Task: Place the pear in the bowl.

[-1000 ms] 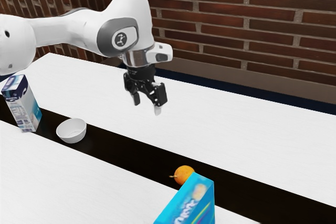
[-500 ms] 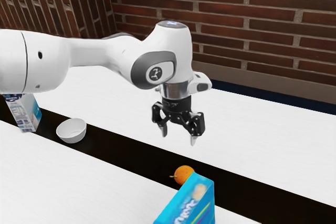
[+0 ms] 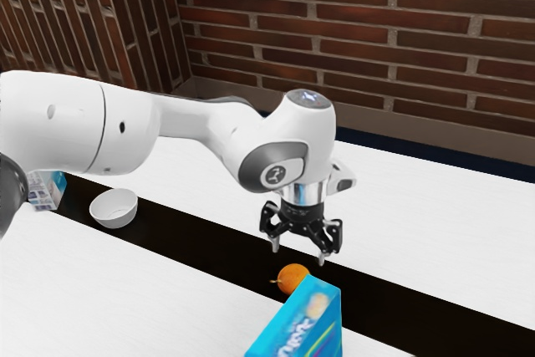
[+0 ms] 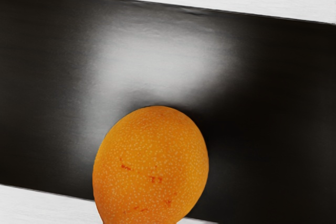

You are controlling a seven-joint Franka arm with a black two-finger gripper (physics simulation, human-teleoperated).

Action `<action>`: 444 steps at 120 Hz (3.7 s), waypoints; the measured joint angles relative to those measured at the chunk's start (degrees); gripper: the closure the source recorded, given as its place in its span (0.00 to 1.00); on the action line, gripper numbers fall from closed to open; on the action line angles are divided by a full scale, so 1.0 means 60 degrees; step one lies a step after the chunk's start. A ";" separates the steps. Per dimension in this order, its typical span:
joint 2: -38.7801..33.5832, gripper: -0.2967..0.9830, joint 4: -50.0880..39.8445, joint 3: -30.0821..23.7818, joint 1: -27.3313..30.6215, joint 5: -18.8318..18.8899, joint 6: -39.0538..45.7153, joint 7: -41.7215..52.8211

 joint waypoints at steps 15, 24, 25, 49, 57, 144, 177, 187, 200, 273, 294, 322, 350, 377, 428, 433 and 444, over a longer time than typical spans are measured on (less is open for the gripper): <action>0.0090 0.25 -0.0363 -0.0005 0.0037 0.0050 0.0430 0.0000; 0.0166 0.25 -0.0409 -0.0004 0.0046 0.0062 0.0659 0.0104; 0.0179 0.25 -0.0411 -0.0002 0.0047 0.0063 0.0682 0.0121; 0.0233 0.25 -0.0671 -0.0005 0.0173 0.0075 0.1022 0.0502; 0.0228 0.25 -0.0760 -0.0004 0.0209 0.0076 0.1078 0.0621; 0.0837 0.29 -0.0877 -0.0008 0.0309 0.0015 0.1895 0.1723; 0.0900 0.43 -0.1147 -0.0008 0.0323 -0.0029 0.2191 0.1903; 0.0861 0.44 -0.1188 -0.0008 0.0324 -0.0028 0.2309 0.1938; 0.0675 0.46 -0.1215 -0.0008 0.0327 -0.0014 0.2367 0.1967; -0.1630 0.51 -0.2284 0.0001 0.5269 0.0106 0.2017 0.2114; -0.1862 0.51 -0.2427 -0.0003 0.6220 0.0114 0.1662 0.2213; -0.1878 0.50 -0.2427 0.0004 0.7247 0.0126 0.1453 0.2318; -0.1178 0.49 -0.1847 0.0007 0.8030 0.0141 0.1465 0.2401; -0.0666 0.48 -0.1704 0.0005 0.8031 0.0106 0.1473 0.2477; -0.0807 0.30 -0.1450 0.0009 0.7755 -0.0005 0.1487 0.2632; -0.0948 0.29 -0.1348 -0.0002 0.7359 -0.0004 0.1487 0.2643; -0.1289 0.28 -0.1208 -0.0423 0.6558 -0.0019 0.1458 0.2660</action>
